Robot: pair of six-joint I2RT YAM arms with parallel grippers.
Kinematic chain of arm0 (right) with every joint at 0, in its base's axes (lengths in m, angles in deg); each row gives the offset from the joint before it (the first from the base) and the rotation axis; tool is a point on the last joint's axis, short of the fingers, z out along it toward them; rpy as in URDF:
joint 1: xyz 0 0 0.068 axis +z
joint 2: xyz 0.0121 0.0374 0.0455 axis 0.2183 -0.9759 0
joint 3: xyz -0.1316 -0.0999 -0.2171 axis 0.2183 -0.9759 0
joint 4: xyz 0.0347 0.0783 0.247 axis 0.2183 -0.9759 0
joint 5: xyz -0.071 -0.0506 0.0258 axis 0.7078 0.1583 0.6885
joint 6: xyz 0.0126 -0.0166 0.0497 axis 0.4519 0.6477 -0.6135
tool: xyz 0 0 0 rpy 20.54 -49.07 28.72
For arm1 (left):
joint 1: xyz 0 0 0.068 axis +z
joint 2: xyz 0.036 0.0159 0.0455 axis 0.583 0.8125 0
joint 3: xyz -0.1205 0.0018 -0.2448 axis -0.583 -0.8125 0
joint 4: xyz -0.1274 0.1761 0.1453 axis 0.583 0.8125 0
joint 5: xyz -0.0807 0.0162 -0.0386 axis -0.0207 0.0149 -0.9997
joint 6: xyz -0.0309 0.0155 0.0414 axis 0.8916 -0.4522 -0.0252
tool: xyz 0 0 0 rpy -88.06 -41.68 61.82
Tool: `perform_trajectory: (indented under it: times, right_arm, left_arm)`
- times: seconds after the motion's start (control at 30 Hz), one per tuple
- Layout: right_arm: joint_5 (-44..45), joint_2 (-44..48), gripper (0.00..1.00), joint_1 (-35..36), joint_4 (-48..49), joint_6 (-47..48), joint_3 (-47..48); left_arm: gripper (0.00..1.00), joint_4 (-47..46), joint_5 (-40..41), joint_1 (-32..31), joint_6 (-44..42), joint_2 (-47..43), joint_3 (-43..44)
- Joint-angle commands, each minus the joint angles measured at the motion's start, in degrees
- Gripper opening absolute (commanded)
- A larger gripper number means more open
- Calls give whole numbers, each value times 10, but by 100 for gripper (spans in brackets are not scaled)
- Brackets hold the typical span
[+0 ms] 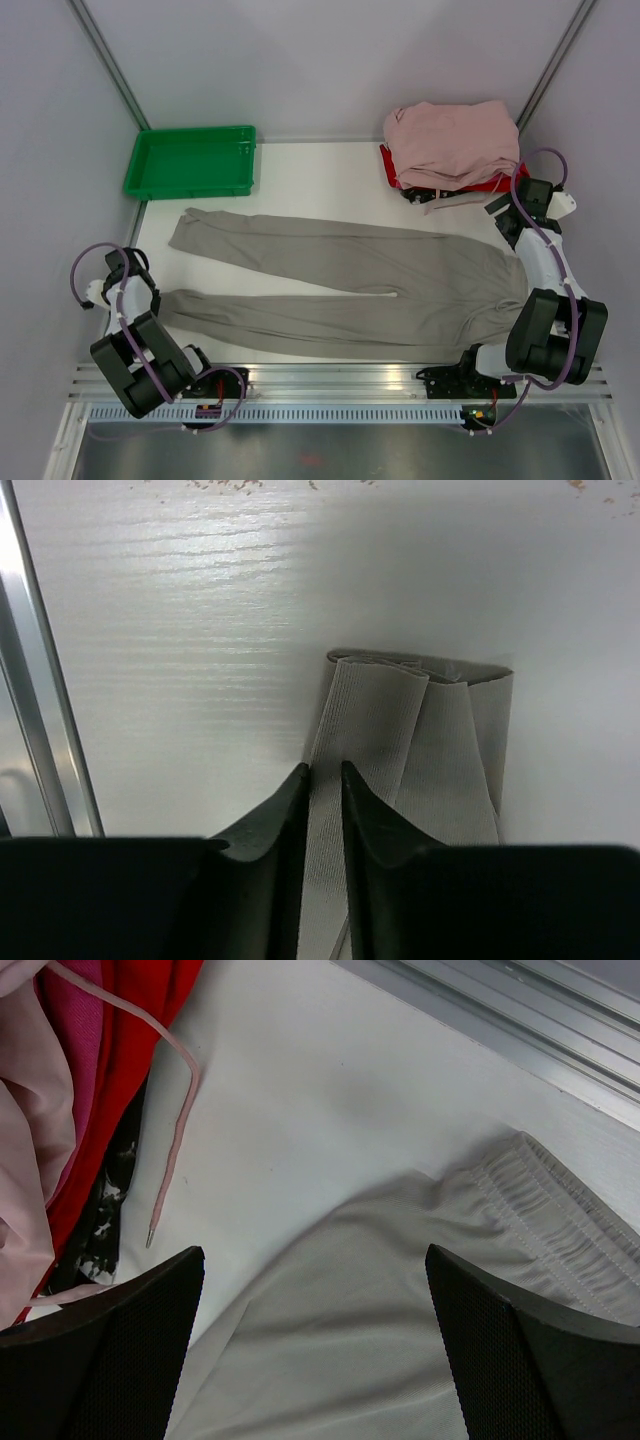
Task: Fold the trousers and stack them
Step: Flatten the trousers out
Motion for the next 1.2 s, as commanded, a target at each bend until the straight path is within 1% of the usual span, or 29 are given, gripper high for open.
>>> perform_trajectory:
  times: [0.0, 0.03, 0.07, 0.1, 0.13, 0.3, 0.53, 0.63, 0.67, 0.7, 0.73, 0.8, 0.83, 0.9, 1.0, 1.03, 1.1, 1.17]
  right_arm:
    - [-2, -10, 98, 1, 7, -7, 29]
    - [-2, -11, 98, 1, 8, -6, 31]
    - [-3, -12, 98, 1, 7, -6, 32]
    - [-2, -13, 98, 1, 7, -5, 32]
    - [-1, -13, 98, 1, 6, -5, 32]
    - [-1, -14, 98, 1, 6, -4, 29]
    - [-1, -15, 98, 1, 8, -7, 23]
    - [-2, -16, 98, 1, 8, -9, 21]
    - [-4, -17, 98, 1, 8, -9, 20]
    - [-4, -17, 98, 1, 8, -10, 18]
    - [-5, -18, 98, 1, 8, -13, 17]
    - [-5, -18, 98, 1, 10, -15, 14]
    - [-5, -18, 98, 1, 11, -15, 14]
    - [-5, -16, 98, 1, 11, -15, 15]
    - [-2, -13, 98, 1, 10, -13, 14]
    - [2, -10, 98, 1, 8, -12, 15]
    - [8, -6, 98, 1, 1, -11, 16]
    - [17, -1, 98, 1, -3, -10, 17]
  left_arm:
    - [22, -41, -13, 4, -29, -2, 0]
    - [17, -39, -15, 4, -30, -2, 1]
    - [9, -34, -15, 5, -30, -2, 5]
    - [4, -28, -15, 4, -31, -5, 7]
    - [2, -21, -14, 6, -33, -14, 7]
    - [2, -2, -9, 11, -40, -58, 5]
    - [2, 61, 1, 21, -52, -138, 14]
    - [2, 116, 25, 22, -20, -161, 41]
    - [2, 156, 38, 22, 21, -161, 48]
    - [2, 174, 69, 22, 44, -161, 54]
    - [2, 193, 85, 22, 93, -158, 64]
    - [2, 245, 126, 22, 138, -146, 68]
    - [2, 264, 138, 24, 187, -140, 70]
    - [2, 274, 149, 29, 199, -126, 56]
    - [2, 275, 134, 37, 225, -106, 33]
    - [2, 278, 132, 37, 247, -95, 28]
    - [2, 287, 145, 38, 268, -87, 28]
    - [2, 278, 169, 45, 261, -86, 29]
